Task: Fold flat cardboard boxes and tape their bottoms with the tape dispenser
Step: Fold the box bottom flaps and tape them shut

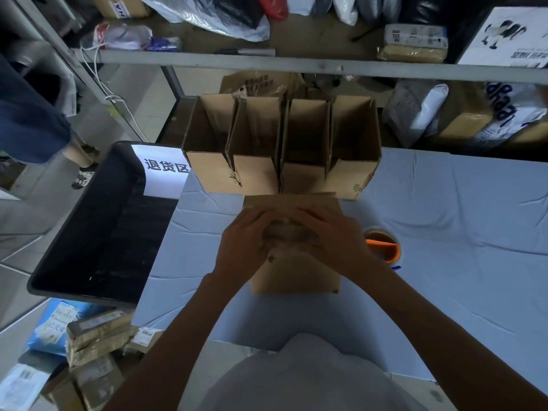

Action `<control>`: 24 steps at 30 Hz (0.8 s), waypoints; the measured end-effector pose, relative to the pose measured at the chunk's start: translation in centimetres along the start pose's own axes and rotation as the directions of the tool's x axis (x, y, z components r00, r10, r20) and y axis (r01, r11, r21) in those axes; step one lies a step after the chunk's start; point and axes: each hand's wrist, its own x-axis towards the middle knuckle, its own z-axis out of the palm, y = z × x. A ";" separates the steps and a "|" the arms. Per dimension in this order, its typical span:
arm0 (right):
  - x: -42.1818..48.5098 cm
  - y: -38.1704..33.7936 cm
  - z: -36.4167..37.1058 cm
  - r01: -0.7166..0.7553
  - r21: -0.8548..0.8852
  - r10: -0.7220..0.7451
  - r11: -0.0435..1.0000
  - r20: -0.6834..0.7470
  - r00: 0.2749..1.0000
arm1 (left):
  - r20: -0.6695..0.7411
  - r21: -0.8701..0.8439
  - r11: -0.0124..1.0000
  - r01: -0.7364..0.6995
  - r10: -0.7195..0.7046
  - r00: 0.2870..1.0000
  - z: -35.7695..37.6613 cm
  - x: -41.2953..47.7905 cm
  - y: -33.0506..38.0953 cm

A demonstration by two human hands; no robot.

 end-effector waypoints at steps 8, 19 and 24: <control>2.2 -0.5 -0.1 0.041 -0.085 -0.042 0.996 -0.012 0.999 | 0.022 0.057 0.995 0.088 -0.089 0.996 0.7 1.1 0.1; 2.3 1.5 -0.8 0.011 0.014 -0.014 1.000 0.225 0.974 | 0.232 0.010 1.000 0.024 -0.026 0.972 0.6 1.5 -3.3; 2.6 1.9 -1.5 -0.123 0.077 0.094 0.989 0.301 0.949 | 0.130 0.022 0.999 0.050 -0.053 0.990 1.1 1.5 -2.7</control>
